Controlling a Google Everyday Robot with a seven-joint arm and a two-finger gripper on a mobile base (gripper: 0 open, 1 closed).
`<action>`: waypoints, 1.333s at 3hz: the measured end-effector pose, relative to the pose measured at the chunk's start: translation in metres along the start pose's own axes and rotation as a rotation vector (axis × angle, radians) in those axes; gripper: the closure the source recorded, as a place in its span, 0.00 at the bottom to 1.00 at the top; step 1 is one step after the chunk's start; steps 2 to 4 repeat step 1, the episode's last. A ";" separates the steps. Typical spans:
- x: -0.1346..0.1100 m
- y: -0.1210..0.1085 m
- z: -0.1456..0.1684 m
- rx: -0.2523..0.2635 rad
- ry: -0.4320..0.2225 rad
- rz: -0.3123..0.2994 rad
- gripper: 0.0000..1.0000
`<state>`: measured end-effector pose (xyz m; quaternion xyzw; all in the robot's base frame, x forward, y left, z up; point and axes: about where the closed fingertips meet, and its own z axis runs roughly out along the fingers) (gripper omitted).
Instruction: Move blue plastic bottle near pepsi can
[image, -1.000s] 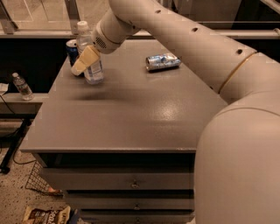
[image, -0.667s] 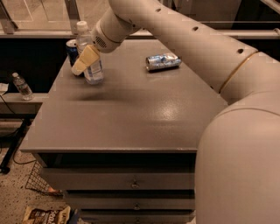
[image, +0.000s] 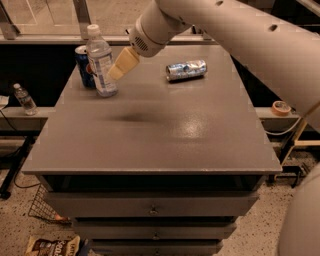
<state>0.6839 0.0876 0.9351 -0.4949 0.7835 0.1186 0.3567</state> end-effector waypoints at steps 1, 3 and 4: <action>0.034 -0.012 -0.034 0.066 0.013 0.067 0.00; 0.034 -0.012 -0.034 0.066 0.013 0.067 0.00; 0.034 -0.012 -0.034 0.066 0.013 0.067 0.00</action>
Offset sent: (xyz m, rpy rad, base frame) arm 0.0000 0.0000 0.0000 0.0000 0.0000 0.0000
